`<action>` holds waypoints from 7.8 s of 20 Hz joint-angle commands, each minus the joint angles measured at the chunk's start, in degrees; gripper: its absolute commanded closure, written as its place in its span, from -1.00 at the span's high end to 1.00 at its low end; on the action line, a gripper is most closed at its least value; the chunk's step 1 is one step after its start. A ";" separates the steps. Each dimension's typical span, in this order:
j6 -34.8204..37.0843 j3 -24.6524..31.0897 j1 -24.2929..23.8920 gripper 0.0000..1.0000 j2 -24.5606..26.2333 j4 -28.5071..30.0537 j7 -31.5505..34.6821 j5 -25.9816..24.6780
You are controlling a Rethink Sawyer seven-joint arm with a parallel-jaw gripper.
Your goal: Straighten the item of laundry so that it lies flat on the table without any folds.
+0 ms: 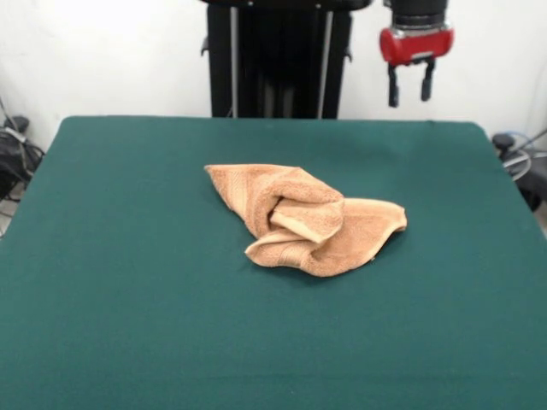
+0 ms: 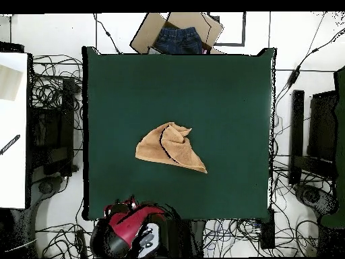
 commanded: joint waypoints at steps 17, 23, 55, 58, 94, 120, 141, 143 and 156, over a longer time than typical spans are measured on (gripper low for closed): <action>-3.27 -9.26 11.40 1.00 2.88 -1.79 11.48 16.36; -2.84 -10.89 14.10 1.00 2.82 -1.92 11.36 18.95; -8.12 -5.88 0.52 1.00 6.76 -1.52 5.92 10.14; -9.51 -5.79 -0.45 1.00 7.66 -1.30 6.16 8.83; -10.57 -5.12 -4.01 1.00 4.99 2.99 5.06 5.19; -7.54 -5.30 -2.26 1.00 4.71 -0.24 5.56 7.44; -7.70 -5.60 -1.93 1.00 4.92 0.46 6.00 7.19; -7.57 -5.56 -1.91 1.00 4.82 0.47 5.98 7.23; -7.60 -5.69 -1.51 1.00 4.64 0.85 6.14 7.42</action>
